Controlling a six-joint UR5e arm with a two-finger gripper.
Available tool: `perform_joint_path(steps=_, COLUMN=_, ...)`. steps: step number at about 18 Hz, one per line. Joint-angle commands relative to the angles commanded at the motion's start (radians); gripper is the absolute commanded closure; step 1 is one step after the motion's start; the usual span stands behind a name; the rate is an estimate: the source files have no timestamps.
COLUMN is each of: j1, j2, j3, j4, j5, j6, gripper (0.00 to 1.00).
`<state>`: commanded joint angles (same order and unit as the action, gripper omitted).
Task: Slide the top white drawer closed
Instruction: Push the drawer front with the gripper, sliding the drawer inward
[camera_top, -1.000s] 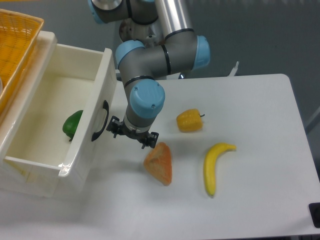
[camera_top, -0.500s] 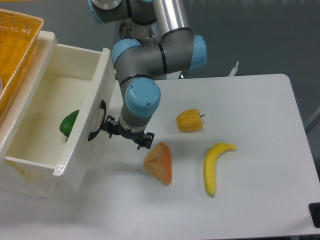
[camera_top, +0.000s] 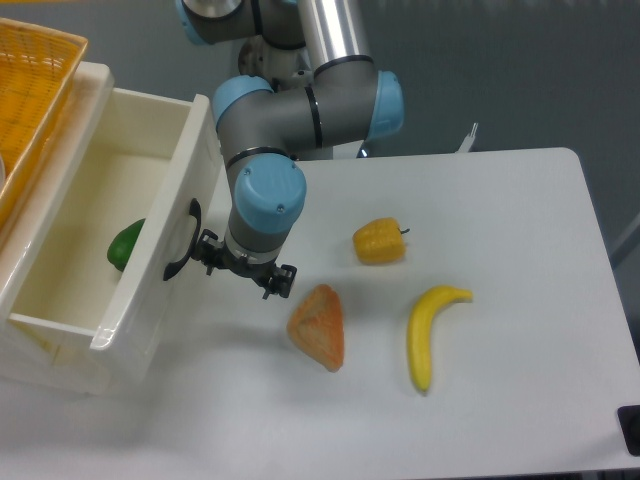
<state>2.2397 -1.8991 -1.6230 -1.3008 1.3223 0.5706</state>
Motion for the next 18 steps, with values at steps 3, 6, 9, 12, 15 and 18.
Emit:
perform_joint_path(steps=3, j1=-0.017, j2=-0.002, j3=0.002, j4=0.0, j5=0.002, j6=-0.005, gripper=0.0)
perform_joint_path(steps=6, j1=-0.026, j2=0.0, j3=0.003, j4=0.0, j5=0.002, j6=-0.008, gripper=0.0)
perform_joint_path(steps=9, j1=-0.04, j2=-0.002, j3=0.008, j4=0.0, j5=0.002, j6=-0.008, gripper=0.0)
perform_joint_path(steps=12, j1=-0.052, j2=-0.002, j3=0.011, j4=0.0, j5=0.002, j6=-0.011, gripper=0.0)
perform_joint_path(steps=15, j1=-0.057, j2=0.0, j3=0.011, j4=0.0, j5=0.002, j6=-0.014, gripper=0.0)
perform_joint_path(steps=18, j1=-0.077, j2=0.0, j3=0.012, j4=0.0, j5=0.002, j6=-0.017, gripper=0.0)
